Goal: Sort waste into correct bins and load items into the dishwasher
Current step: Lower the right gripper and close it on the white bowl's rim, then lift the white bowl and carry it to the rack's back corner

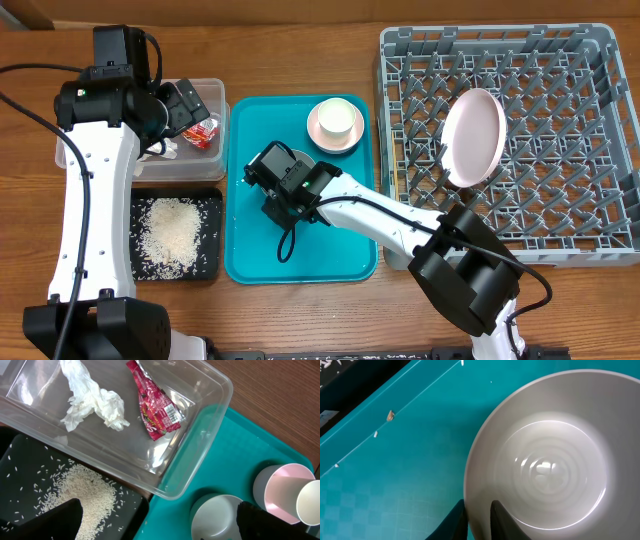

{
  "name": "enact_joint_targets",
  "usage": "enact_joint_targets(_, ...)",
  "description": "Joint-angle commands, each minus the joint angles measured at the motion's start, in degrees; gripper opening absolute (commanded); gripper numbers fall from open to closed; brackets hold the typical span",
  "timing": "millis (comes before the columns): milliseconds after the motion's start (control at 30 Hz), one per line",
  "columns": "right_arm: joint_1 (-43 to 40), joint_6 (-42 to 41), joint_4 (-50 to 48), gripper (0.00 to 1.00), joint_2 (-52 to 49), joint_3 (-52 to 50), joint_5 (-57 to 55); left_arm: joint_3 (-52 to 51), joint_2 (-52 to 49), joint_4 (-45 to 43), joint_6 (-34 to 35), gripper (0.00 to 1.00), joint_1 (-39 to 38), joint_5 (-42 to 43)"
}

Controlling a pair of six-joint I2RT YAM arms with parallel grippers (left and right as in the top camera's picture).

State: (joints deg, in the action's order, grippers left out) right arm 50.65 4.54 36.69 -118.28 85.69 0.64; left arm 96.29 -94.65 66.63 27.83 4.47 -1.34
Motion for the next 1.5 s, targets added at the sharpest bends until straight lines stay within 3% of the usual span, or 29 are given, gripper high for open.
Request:
enact_joint_targets(0, -0.15, -0.02, -0.15, 0.17, -0.63, -0.2, -0.61, 0.46, 0.26, 0.0, -1.25, 1.0, -0.37, -0.57)
enact_joint_targets(233, -0.15, -0.04, -0.15, 0.16, -0.63, -0.17, -0.59, 0.46, 0.26, 0.0, -1.25, 1.0, -0.37, -0.57)
enact_joint_targets(267, -0.15, -0.07, -0.17, 0.09, -0.63, -0.17, -0.59, 0.46, 0.26, 0.0, -1.25, 1.0, -0.37, -0.57)
enact_joint_targets(333, -0.15, -0.07, -0.2, 0.04, -0.61, -0.09, -0.59, 0.46, 0.26, 0.0, -1.25, 1.0, -0.37, -0.57)
enact_joint_targets(667, -0.15, -0.04, 0.09, 0.04, 1.14, 0.37, 3.91, 0.46, 0.26, 0.0, -1.25, 1.0, -0.37, -0.57)
enact_joint_targets(1000, -1.7, -0.26, 6.6, 0.04, 11.54, 8.24, 10.45, 0.46, 0.26, 0.02, -1.25, 1.0, -0.39, -0.57)
enact_joint_targets(1267, -12.98, -0.2, 14.71, 0.04, 13.51, 20.13, 24.85, 0.46, 0.26, 0.0, -1.25, 1.0, -0.37, -0.57)
enact_joint_targets(1467, -28.06, -0.22, 9.73, 0.04, 13.44, 22.05, 45.11, 0.46, 0.26, 0.0, -1.25, 1.0, -0.37, -0.57)
